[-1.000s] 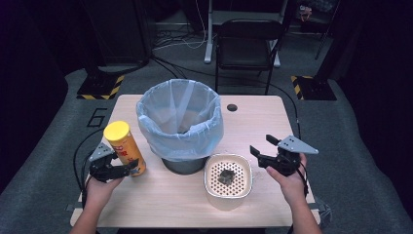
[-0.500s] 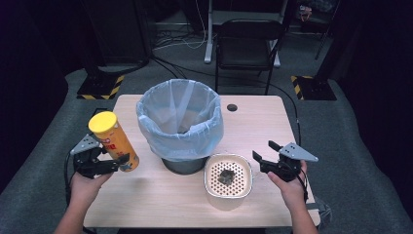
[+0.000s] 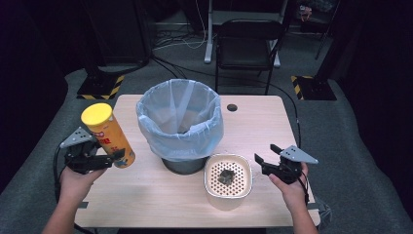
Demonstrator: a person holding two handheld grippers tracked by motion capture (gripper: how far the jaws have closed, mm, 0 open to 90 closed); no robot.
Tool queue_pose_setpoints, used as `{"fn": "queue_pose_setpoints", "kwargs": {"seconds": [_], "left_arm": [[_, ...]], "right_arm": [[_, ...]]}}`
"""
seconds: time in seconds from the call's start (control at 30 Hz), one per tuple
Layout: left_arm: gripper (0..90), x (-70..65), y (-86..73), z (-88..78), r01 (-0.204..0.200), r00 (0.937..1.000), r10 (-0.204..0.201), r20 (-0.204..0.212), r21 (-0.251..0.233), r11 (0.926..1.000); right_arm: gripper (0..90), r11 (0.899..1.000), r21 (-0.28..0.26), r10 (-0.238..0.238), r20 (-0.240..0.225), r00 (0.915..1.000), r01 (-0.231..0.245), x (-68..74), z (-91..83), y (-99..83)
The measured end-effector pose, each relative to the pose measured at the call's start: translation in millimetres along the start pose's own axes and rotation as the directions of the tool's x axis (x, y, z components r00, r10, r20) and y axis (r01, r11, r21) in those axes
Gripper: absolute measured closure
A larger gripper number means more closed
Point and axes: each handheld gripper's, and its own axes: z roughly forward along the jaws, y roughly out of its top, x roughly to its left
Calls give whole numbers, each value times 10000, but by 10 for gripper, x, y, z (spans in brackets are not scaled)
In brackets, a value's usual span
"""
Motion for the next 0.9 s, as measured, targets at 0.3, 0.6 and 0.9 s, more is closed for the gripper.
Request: {"fn": "queue_pose_setpoints", "kwargs": {"seconds": [0.3,0.6,0.9], "left_arm": [[240,-9,219,-220,28,10000,-28,-5,-181,9998],[241,-28,429,-389,-200,9998,200,-20,-96,9998],[241,-81,626,-461,-397,9992,399,47,-373,9985]], "right_arm": [[268,9998,22,192,102,9998,-192,-27,3,-67],[269,9997,230,35,80,10000,-37,-12,45,-106],[271,9993,330,184,173,9997,-189,-40,57,-149]]}}
